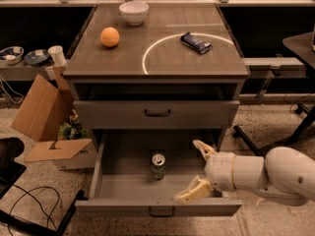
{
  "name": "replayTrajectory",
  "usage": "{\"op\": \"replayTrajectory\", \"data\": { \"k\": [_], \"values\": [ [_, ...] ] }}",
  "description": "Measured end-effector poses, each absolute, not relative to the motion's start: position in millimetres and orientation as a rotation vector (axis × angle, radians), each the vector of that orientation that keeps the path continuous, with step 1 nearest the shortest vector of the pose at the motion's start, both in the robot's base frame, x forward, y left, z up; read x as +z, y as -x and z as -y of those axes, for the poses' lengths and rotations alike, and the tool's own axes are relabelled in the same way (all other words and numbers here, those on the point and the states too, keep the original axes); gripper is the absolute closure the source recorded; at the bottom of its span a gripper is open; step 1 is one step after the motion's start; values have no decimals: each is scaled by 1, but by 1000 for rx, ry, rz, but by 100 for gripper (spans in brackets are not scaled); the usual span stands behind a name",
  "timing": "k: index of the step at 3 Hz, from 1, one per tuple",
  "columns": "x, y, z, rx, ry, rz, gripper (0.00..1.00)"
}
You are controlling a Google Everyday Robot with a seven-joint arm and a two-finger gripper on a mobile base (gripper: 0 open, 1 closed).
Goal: Pick green can from middle drawer and place on counter
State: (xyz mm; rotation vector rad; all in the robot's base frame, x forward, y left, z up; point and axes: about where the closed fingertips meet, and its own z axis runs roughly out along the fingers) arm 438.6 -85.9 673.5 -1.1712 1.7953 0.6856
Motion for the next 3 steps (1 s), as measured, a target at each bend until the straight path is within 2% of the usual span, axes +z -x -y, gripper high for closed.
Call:
{"op": "replayTrajectory", "data": {
  "k": [1,3],
  "values": [
    [605,-487,79,693,1140,-1706,0],
    [493,-547,73,687,1111,-1653,0]
  ]
}}
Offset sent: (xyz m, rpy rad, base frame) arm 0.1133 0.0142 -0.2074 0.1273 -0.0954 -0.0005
